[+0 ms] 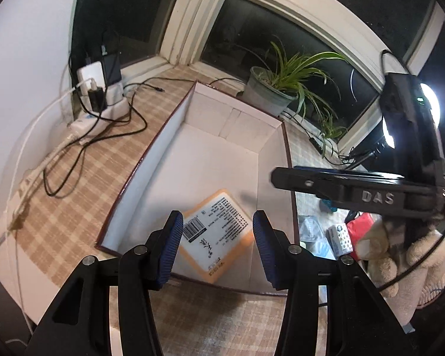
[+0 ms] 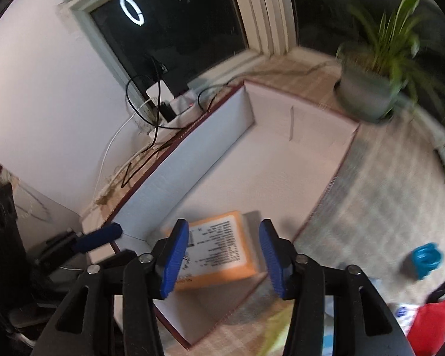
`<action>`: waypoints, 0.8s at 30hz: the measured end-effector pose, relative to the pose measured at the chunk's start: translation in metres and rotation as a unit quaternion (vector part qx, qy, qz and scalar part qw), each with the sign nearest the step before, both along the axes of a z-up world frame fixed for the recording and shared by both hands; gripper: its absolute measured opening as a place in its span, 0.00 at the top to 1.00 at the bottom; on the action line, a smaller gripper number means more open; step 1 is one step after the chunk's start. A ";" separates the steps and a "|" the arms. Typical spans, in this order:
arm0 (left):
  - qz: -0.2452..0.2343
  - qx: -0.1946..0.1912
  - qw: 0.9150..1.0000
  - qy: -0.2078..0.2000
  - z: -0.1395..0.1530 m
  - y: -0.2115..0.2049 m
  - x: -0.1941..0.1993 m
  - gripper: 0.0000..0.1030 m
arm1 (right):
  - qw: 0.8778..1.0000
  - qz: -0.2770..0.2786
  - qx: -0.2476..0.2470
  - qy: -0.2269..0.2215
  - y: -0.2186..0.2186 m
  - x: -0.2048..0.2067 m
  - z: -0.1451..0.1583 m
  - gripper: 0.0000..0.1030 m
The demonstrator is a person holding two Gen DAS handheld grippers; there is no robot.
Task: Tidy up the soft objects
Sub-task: 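Move the right tool back toward the red cloth pouch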
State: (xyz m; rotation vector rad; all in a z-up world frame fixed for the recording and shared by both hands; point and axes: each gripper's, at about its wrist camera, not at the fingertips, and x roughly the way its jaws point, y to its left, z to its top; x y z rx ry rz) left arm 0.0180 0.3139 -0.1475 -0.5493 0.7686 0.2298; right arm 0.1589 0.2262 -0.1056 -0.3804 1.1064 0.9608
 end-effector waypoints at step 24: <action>-0.052 0.028 0.998 -0.027 0.034 -0.104 0.006 0.55 | 0.982 -0.046 0.018 -0.184 -0.142 -0.034 0.087 0.49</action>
